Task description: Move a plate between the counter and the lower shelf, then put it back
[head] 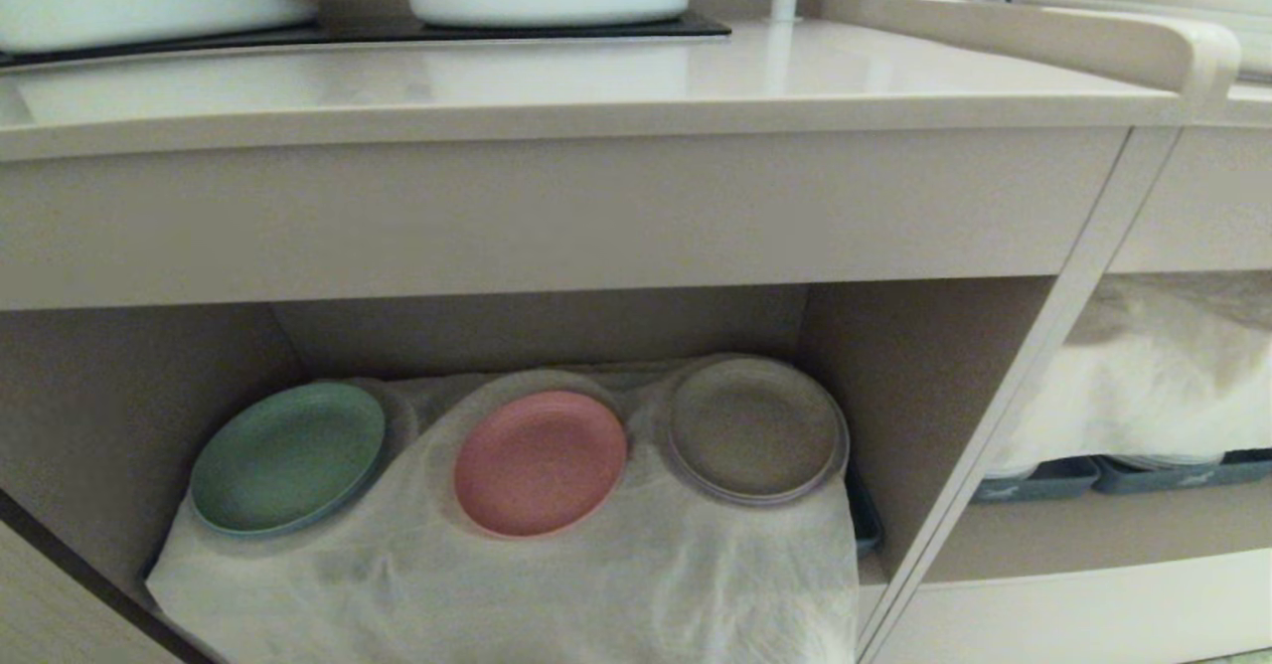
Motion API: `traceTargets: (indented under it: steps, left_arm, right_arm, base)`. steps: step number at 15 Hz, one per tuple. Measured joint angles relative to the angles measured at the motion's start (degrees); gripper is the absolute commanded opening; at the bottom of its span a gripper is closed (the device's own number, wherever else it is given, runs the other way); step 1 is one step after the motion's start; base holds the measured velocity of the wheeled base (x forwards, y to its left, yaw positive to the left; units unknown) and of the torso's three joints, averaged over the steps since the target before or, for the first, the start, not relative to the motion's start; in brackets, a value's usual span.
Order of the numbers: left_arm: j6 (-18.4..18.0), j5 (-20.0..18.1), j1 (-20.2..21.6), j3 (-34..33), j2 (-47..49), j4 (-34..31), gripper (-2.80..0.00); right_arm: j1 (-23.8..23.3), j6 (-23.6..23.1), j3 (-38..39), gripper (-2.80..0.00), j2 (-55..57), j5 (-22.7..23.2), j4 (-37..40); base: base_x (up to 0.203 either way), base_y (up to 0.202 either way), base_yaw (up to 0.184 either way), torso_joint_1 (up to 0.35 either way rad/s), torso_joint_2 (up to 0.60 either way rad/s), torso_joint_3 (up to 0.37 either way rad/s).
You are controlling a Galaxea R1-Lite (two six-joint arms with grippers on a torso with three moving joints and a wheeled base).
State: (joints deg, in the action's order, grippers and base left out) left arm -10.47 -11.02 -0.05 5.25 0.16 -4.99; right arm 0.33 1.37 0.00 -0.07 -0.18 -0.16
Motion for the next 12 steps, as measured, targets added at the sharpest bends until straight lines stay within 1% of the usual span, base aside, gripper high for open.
traceTargets:
  steps: [2, 3, 4, 5, 6, 7, 12]
  left_arm:
    - [0.5, 1.2, 0.0, -0.2, 0.0, -0.2, -2.80]
    - [1.2, 3.3, 0.0, -0.7, 0.0, -0.1, -2.80]
    - [2.1, 6.3, 0.0, -1.6, 0.0, 0.5, -2.80]
    - [4.3, 8.9, 0.0, -2.9, 0.0, 2.1, -2.80]
    - [7.1, 9.9, 0.0, -4.1, 0.0, 4.4, -2.80]
    - [8.7, 10.1, 0.0, -4.6, 0.0, 5.4, -2.80]
    - [9.1, 10.2, 0.0, -5.2, 0.0, 5.5, -2.80]
  right_arm:
    - [0.0, 0.0, 0.0, -2.80, 0.0, 0.0, 0.0]
    - [0.0, 0.0, 0.0, -2.80, 0.0, 0.0, 0.0]
    - [0.0, 0.0, 0.0, -2.80, 0.0, 0.0, 0.0]
    - [0.0, 0.0, 0.0, -2.80, 0.0, 0.0, 0.0]
    - [0.0, 0.0, 0.0, -2.80, 0.0, 0.0, 0.0]
    - [0.0, 0.0, 0.0, -2.80, 0.0, 0.0, 0.0]
    - [0.0, 0.0, 0.0, -2.80, 0.0, 0.0, 0.0]
  base:
    - [0.000, 0.000, 0.000, 0.000, 0.00, 0.000]
    - [0.000, 0.000, 0.000, 0.000, 0.00, 0.000]
    - [0.000, 0.000, 0.000, 0.000, 0.00, 0.000]
    - [0.000, 0.000, 0.000, 0.000, 0.00, 0.000]
    - [0.000, 0.000, 0.000, 0.000, 0.00, 0.000]
    - [0.000, 0.000, 0.000, 0.000, 0.00, 0.000]
    - [0.000, 0.000, 0.000, 0.000, 0.00, 0.000]
